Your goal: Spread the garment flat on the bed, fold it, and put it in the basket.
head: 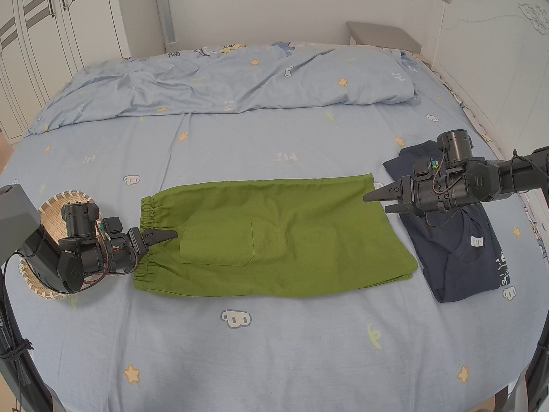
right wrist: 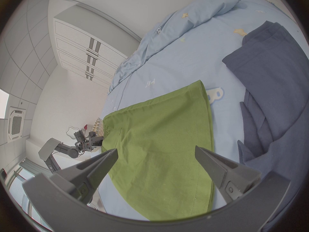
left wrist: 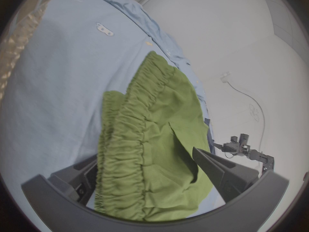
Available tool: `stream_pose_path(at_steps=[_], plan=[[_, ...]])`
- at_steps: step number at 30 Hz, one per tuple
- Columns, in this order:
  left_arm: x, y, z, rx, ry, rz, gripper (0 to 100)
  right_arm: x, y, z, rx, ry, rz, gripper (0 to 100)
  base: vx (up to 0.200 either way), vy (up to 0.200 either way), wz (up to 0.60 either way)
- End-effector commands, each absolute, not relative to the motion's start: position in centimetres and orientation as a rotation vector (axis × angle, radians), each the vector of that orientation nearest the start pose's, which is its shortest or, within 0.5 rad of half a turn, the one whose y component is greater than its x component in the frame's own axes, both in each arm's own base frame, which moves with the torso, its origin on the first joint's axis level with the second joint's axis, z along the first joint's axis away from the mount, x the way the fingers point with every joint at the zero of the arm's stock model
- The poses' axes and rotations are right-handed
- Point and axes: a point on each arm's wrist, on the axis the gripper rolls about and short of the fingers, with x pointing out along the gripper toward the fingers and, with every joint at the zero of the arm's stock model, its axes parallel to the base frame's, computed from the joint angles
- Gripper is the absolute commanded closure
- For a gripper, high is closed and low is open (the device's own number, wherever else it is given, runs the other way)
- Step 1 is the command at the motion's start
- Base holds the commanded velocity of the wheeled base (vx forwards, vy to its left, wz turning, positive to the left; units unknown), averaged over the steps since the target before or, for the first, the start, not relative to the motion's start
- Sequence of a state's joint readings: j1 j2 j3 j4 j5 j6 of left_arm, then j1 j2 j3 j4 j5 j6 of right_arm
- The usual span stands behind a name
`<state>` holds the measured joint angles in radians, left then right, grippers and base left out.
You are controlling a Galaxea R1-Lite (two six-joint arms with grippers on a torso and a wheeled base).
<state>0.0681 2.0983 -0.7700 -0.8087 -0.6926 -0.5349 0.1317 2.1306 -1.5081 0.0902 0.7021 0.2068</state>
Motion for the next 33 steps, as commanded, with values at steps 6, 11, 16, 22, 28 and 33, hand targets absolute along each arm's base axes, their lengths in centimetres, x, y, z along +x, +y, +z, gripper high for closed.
stream_pose_path(at_steps=[6, 11, 16, 22, 28, 33], plan=[[35.2, 1.7, 5.7, -0.739, 0.668, -0.505, 0, 41.2, 6.0, 14.4, 0.411, 0.807, 0.697, 0, 0.000, 0.000, 0.00], [35.3, 2.5, 6.2, -0.787, 0.678, -0.505, 100, 41.0, 4.5, 13.5, 0.430, 0.830, 0.661, 0, 0.000, 0.000, 0.00], [35.1, 3.9, 7.7, -0.917, 0.729, -0.613, 100, 40.7, 3.5, 12.2, 0.453, 0.868, 0.626, 0, 0.000, 0.000, 0.00], [35.0, 4.6, 9.1, -0.936, 0.738, -0.602, 100, 40.7, 2.8, 11.8, 0.446, 0.875, 0.617, 0, 0.000, 0.000, 0.00], [35.0, 5.3, 10.3, -0.956, 0.759, -0.573, 100, 41.0, 2.6, 10.9, 0.452, 0.895, 0.609, 0, 0.000, 0.000, 0.00], [35.1, 5.4, 10.3, -0.953, 0.776, -0.567, 100, 40.9, 3.3, 9.5, 0.435, 0.957, 0.629, 0, 0.000, 0.000, 0.00]])
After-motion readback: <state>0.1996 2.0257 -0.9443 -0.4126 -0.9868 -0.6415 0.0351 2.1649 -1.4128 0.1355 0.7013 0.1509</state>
